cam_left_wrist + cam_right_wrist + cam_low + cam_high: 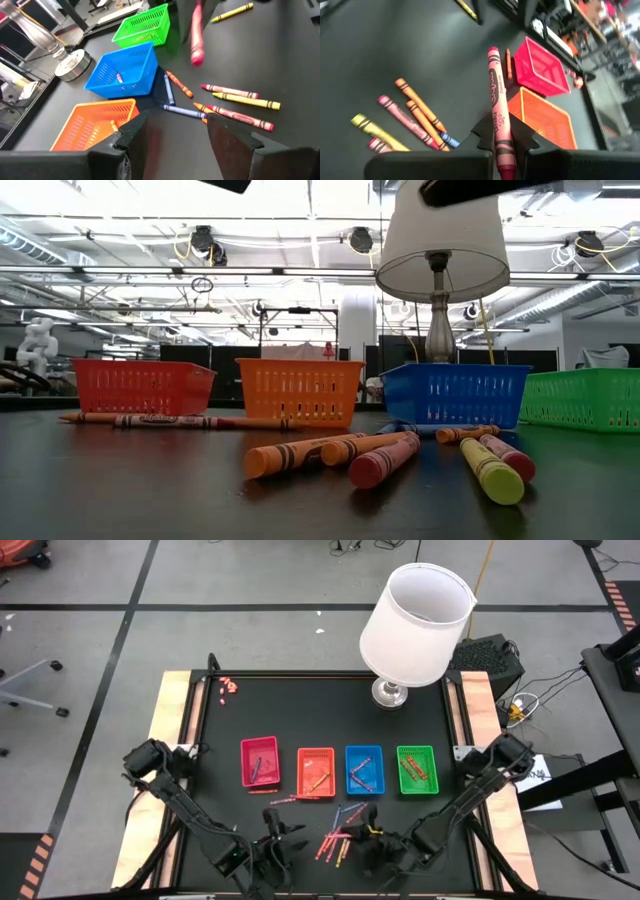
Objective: Sort crayons
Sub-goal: Put the red crayon into the blue bin
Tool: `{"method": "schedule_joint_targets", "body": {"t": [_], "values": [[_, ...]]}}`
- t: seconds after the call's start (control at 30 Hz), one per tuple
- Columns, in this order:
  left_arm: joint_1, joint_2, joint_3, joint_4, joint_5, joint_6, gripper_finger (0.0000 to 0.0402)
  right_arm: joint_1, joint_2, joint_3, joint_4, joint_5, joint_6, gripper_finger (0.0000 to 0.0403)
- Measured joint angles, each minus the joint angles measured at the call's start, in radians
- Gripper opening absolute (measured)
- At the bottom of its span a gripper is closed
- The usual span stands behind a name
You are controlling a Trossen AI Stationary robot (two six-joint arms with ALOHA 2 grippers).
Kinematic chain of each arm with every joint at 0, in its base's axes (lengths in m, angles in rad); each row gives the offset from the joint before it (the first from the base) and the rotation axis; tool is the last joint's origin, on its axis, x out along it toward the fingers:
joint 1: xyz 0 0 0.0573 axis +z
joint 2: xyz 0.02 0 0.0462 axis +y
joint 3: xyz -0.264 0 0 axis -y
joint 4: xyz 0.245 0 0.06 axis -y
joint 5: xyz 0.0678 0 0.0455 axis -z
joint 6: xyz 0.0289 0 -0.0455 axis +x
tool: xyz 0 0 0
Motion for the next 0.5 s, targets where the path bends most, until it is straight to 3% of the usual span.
{"method": "schedule_joint_targets", "body": {"t": [0.3,0.5], "values": [[0.009,0.0,0.0,0.012,0.0,-0.001,0.0196,0.039,-0.034,0.0,-0.007,0.002,-0.386,0.0009],[0.01,0.0,0.0,0.012,0.0,-0.001,0.0196,0.051,-0.035,0.0,-0.008,0.002,-0.526,0.0009]]}}
